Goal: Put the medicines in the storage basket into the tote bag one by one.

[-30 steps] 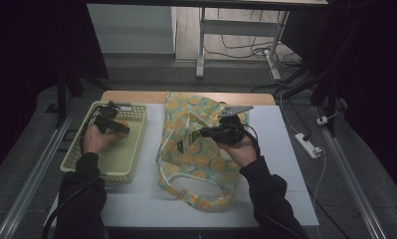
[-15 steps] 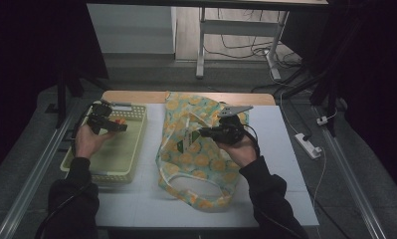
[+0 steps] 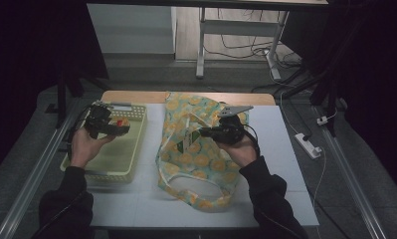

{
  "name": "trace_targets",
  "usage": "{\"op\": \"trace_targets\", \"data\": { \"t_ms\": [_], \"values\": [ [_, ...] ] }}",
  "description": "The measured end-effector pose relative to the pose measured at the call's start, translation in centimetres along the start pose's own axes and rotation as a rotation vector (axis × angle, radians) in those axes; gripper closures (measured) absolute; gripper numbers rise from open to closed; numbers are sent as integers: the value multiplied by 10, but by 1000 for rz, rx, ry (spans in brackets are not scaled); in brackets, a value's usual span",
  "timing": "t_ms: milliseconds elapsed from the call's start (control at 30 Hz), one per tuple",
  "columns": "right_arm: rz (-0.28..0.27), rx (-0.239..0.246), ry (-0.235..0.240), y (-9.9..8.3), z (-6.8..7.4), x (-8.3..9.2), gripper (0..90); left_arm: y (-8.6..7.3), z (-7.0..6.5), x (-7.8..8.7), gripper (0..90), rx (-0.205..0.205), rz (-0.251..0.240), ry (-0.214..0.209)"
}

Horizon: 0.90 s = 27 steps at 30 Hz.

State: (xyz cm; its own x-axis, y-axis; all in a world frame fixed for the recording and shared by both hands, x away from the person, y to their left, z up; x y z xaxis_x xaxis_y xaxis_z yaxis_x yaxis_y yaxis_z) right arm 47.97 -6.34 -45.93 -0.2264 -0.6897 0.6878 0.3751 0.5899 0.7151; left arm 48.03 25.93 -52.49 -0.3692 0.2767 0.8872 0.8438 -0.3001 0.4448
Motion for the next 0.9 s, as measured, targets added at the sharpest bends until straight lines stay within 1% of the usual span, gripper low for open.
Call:
{"op": "trace_targets", "data": {
  "t_ms": [200,267,333,400,500,633,833,900],
  "values": [
    [1,0,1,0,0,-1,900,-4,-14,12,206,-31,-27,-8],
    [1,0,1,0,0,-1,900,-5,-18,16,206,-33,-40,-18],
    [1,0,0,0,0,-1,900,-6,-23,20,206,-43,-49,-22],
    [1,0,0,0,0,-1,900,-8,-28,23,206,-55,-57,-34],
    [-1,1,-3,0,0,-1,900,-11,-36,24,207,-77,-63,-48],
    [-2,2,-2,0,0,-1,900,-16,-46,25,207,-96,-74,-68],
    [0,2,-2,0,0,-2,900,-23,-64,28,207,-126,-81,-109],
    [0,3,-2,0,1,-2,900,-25,-71,29,207,-139,-84,-114]
  ]
}}
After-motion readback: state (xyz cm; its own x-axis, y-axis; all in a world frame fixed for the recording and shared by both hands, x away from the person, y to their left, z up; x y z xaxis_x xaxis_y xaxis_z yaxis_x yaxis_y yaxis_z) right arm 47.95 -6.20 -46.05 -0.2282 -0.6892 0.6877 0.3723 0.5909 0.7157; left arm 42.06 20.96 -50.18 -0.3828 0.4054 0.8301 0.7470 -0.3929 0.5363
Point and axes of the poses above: each handheld gripper's, and its own axes: x roughly backward along the jaws, y roughly out of its top, z roughly to its left, the point moved 9 cm from there along -x, roughly forward along the jaws, and after that the axes turned 11 degrees about z, right-handed, at the moved point
